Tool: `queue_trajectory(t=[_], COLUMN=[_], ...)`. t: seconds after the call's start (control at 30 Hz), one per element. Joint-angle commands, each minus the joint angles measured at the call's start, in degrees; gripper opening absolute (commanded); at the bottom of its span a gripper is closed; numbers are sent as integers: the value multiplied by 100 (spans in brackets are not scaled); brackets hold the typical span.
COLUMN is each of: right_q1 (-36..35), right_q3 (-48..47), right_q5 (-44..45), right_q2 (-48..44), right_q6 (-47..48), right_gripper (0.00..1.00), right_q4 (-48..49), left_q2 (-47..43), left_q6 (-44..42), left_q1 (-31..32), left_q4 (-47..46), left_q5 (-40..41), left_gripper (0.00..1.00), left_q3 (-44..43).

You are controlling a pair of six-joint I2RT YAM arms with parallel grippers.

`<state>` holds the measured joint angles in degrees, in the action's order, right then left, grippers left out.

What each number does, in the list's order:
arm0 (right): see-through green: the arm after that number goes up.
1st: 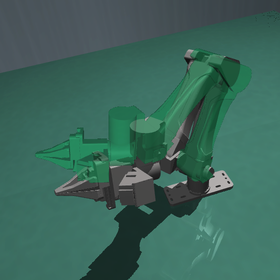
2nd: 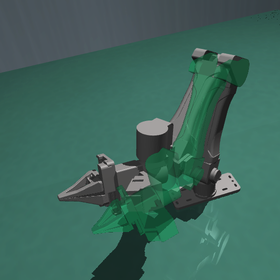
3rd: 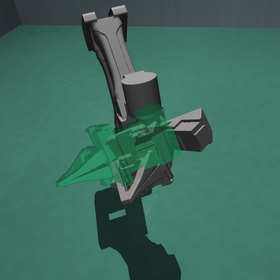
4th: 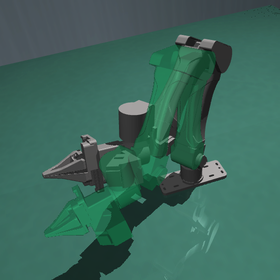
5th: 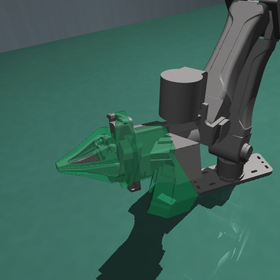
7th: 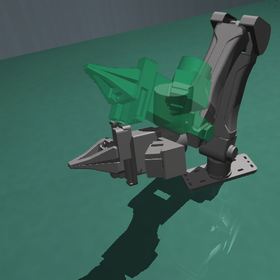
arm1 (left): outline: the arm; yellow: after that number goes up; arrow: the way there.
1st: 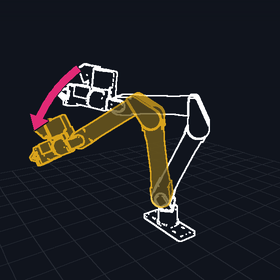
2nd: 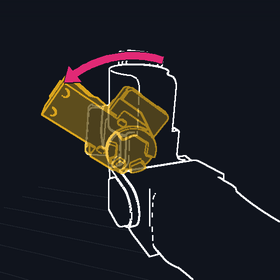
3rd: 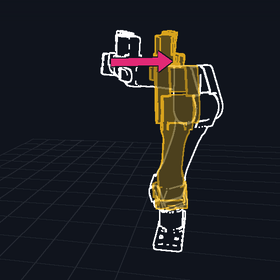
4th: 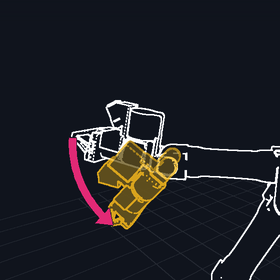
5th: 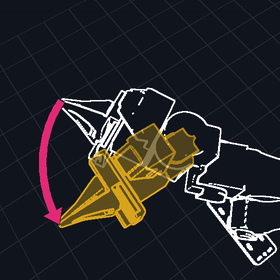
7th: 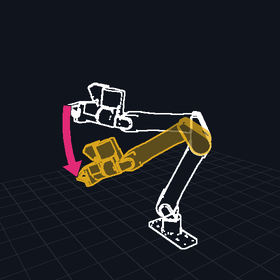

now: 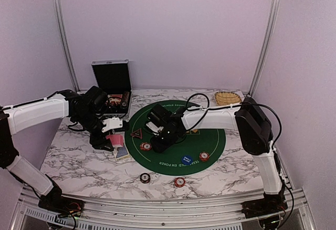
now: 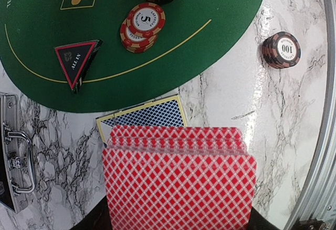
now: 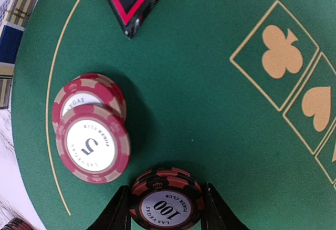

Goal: Distribute texas hold em gaming equipment

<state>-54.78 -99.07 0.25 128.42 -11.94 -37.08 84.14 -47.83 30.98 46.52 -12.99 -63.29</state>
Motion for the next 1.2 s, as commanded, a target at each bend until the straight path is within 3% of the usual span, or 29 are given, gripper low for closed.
queue_trajectory(t=[0.0,0.57,0.63,0.8,1.17], right_q1=[-251,-434,-435,-428,-507], right_q3=[-39,-84,-107,-140,-57], right_q5=[-313,-683,-653,-398,183], right_q2=[47,207,227,96,-702], right_q6=[9,-97,-99,-143,-72], right_gripper=[11,18,25,53,58], right_q4=[-52,-56,-99,-229,-691], left_q2=[-175,-198,-204,-191,-169], left_q6=[-35,-26,-25,-33,-22], left_q1=[-32,-31,-31,-32,-31], left_q4=[138,155,155,172,216], left_q5=[-58,-76,-89,-81,-109], left_gripper=[0,0,0,0,0], left_q3=[-123,-113,-121,-144,-183])
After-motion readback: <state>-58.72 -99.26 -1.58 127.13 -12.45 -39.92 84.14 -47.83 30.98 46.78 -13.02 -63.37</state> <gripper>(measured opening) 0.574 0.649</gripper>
